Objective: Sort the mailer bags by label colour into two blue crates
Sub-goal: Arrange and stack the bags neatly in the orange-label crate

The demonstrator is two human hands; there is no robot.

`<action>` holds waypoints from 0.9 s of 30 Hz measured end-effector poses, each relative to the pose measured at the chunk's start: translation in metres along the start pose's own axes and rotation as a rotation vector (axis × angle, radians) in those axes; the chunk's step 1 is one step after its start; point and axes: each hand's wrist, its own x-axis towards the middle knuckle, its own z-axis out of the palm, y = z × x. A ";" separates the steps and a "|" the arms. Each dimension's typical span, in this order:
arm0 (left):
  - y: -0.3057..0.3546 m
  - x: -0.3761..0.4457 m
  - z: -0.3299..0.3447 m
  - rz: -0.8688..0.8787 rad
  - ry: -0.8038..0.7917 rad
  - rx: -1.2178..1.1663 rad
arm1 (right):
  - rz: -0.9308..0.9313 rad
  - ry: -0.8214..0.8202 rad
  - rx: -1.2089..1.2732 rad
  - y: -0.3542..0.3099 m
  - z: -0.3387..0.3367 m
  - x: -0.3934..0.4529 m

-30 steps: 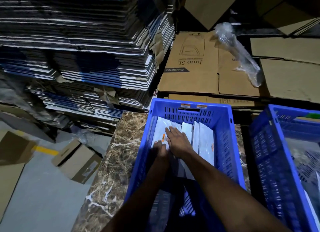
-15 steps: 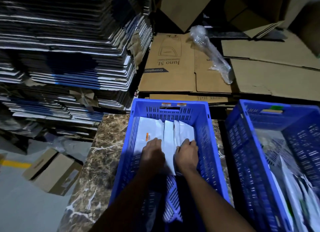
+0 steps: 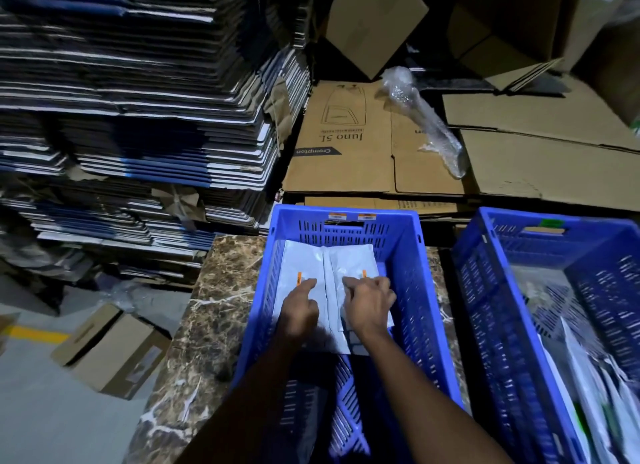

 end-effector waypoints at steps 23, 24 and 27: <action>-0.015 0.008 0.008 0.016 0.059 0.028 | -0.165 -0.378 -0.305 0.013 0.007 0.019; -0.016 0.010 0.009 0.013 0.063 0.032 | -0.201 -0.372 -0.303 0.010 0.010 0.017; -0.017 0.010 0.009 -0.019 0.068 0.005 | -0.319 -0.383 -0.283 0.005 0.019 0.010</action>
